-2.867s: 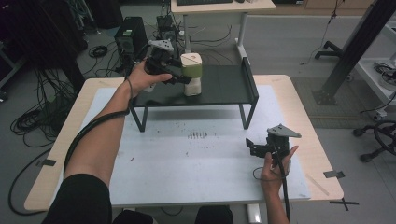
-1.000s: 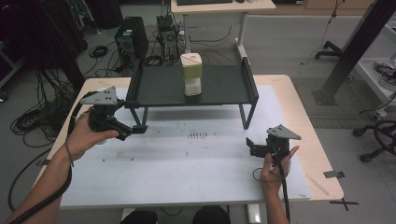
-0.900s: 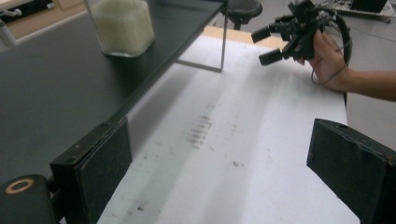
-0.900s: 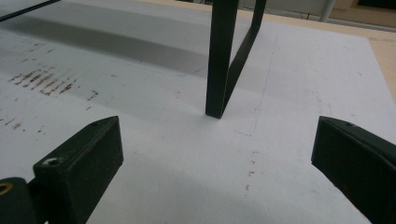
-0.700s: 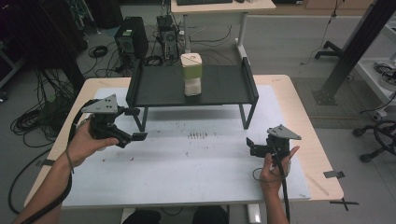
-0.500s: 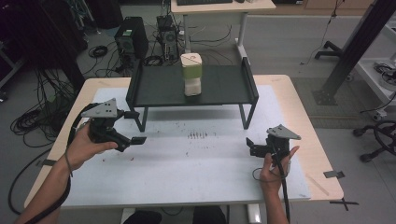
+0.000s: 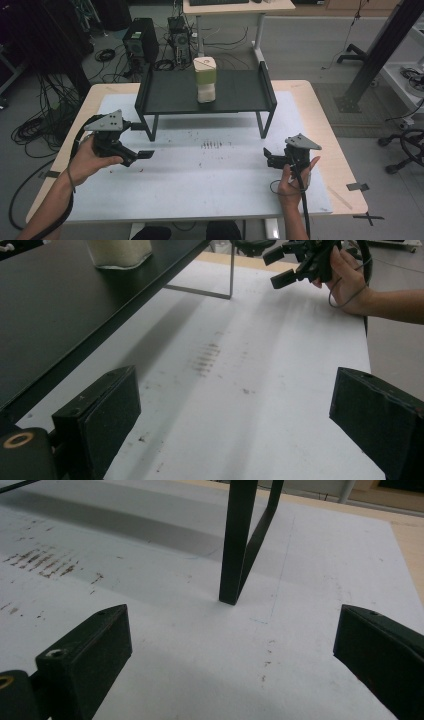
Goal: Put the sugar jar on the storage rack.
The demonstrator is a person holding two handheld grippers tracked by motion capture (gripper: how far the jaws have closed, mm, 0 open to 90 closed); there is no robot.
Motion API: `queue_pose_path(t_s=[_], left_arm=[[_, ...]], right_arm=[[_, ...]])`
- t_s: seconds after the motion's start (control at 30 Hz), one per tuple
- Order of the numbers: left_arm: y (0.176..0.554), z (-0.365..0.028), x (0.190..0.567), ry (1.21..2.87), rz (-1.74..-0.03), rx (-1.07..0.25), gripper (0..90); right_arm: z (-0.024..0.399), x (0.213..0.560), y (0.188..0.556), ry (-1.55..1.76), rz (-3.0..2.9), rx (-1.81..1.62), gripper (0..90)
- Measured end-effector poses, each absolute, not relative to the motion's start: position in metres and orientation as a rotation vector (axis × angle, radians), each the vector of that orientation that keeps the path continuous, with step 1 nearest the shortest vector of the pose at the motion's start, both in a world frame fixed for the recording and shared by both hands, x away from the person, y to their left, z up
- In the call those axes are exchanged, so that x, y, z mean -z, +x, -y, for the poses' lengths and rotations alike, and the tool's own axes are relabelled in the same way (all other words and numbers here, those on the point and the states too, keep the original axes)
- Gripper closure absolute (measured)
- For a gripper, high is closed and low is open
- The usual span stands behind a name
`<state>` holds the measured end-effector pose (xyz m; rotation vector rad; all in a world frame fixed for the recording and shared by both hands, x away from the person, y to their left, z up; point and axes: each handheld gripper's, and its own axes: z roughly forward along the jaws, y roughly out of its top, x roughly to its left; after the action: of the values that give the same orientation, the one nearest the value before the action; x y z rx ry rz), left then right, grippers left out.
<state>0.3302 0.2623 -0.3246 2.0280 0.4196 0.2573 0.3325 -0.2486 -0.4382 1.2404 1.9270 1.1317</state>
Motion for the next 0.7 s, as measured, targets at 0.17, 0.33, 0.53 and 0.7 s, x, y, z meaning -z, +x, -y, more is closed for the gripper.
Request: queue_pose_path(t_s=[0.17, 0.33, 0.53, 0.7], left_arm=[[0.33, -0.262, 0.323, 2.034, -0.406, -0.269, 6.9], [0.329, -0.261, 0.324, 2.014, -0.402, -0.273, 6.7], [0.328, -0.26, 0.342, 1.989, -0.418, -0.258, 6.8], [0.326, -0.26, 0.355, 1.971, -0.432, -0.245, 6.7]], right_arm=[[0.248, 0.438, 0.332, 1.23, -1.929, -1.133, 2.0], [0.246, 0.439, 0.333, 1.229, -1.898, -1.118, 1.6], [0.246, 0.441, 0.335, 1.249, -1.889, -1.105, 1.6], [0.245, 0.443, 0.336, 1.262, -1.886, -1.097, 1.7]])
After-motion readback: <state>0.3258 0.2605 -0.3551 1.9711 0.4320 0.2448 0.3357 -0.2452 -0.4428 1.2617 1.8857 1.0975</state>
